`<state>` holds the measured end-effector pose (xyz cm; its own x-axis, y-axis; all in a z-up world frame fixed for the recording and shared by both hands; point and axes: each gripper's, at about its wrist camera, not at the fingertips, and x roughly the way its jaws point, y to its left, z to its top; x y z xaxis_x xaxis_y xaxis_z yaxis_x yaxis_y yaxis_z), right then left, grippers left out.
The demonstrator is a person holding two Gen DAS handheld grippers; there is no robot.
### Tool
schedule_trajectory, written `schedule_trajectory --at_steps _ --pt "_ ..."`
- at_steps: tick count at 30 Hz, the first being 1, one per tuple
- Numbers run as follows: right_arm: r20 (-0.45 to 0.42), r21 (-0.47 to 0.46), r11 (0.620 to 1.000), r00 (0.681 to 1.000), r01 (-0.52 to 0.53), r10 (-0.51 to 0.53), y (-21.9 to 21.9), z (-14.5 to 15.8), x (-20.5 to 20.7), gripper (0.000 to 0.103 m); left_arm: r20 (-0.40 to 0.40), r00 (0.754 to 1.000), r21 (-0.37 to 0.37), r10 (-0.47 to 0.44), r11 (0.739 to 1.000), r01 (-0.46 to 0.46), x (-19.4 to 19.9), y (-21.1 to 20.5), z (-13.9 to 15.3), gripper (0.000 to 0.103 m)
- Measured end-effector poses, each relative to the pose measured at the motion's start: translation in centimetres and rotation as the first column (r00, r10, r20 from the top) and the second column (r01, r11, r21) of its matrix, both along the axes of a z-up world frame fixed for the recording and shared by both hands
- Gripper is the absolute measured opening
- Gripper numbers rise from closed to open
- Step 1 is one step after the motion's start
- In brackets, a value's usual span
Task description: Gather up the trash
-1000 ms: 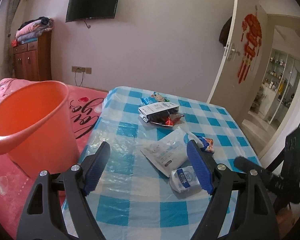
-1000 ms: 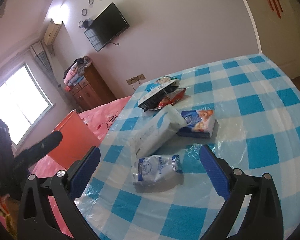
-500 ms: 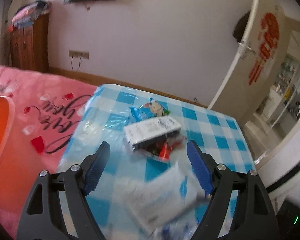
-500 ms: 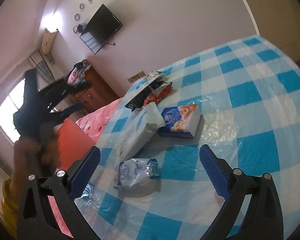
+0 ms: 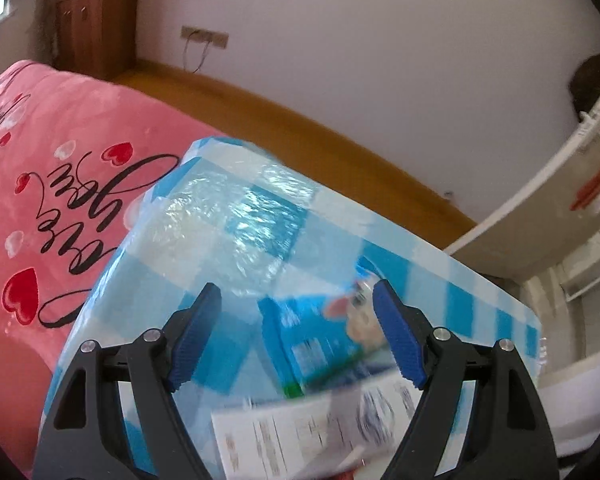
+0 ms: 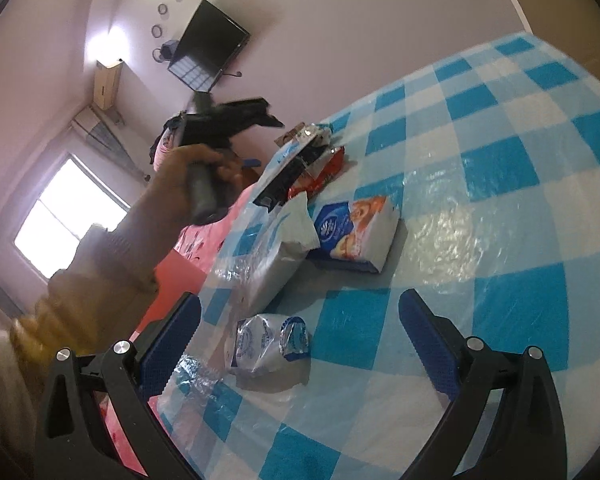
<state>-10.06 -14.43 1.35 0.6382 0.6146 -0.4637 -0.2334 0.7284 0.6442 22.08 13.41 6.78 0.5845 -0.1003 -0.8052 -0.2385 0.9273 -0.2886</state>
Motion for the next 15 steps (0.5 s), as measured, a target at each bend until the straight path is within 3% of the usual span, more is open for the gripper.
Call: schedule_trajectory --at_steps 4,8,15 --pt "0.012 -0.025 1.000 1.000 -0.002 0.002 0.1 0.0 -0.2 0.098 -0.059 0.998 0.020 0.007 1.000 -0.006 2.2 0.2 -1.2 0.076" --pt "0.006 -0.017 1.000 1.000 0.007 -0.007 -0.5 -0.3 0.0 0.098 -0.134 0.991 0.051 0.014 0.999 -0.007 3.4 -0.2 -2.6 0.069" --pt "0.002 0.007 0.999 0.999 0.040 -0.040 -2.1 -0.6 0.1 0.098 -0.138 0.990 0.043 -0.037 0.998 0.043 2.1 -1.3 -3.2 0.064"
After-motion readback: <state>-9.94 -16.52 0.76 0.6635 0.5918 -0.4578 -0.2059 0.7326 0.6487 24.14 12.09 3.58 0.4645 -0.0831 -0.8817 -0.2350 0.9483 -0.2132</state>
